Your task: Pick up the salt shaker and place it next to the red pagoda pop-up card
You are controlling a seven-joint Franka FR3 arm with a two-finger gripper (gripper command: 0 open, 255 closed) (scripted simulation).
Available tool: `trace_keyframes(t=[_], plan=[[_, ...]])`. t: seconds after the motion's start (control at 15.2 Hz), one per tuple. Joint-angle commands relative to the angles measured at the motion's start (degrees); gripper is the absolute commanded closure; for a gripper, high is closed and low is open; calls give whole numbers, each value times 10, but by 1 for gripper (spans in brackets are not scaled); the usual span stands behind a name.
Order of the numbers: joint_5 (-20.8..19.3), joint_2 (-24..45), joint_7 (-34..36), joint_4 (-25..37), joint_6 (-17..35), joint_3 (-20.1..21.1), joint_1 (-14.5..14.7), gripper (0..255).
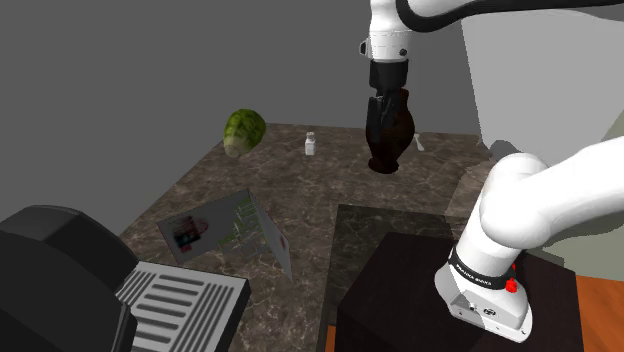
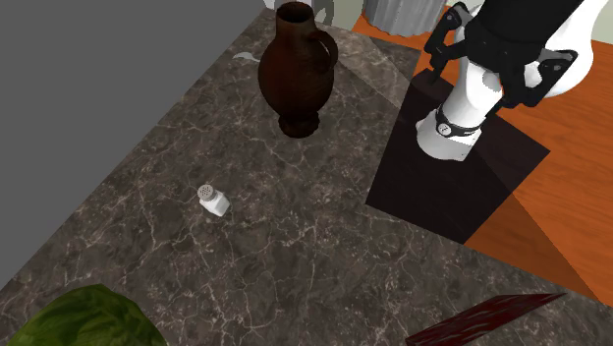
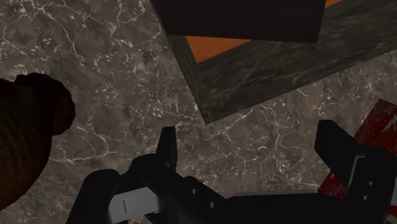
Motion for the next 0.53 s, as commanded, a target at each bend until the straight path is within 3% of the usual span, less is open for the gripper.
trace_keyframes(t=[0.0,0.46], plan=[[0,0,0,0,0,0,0,0],[-46,100,-84,-4,124,-50,-14,0]])
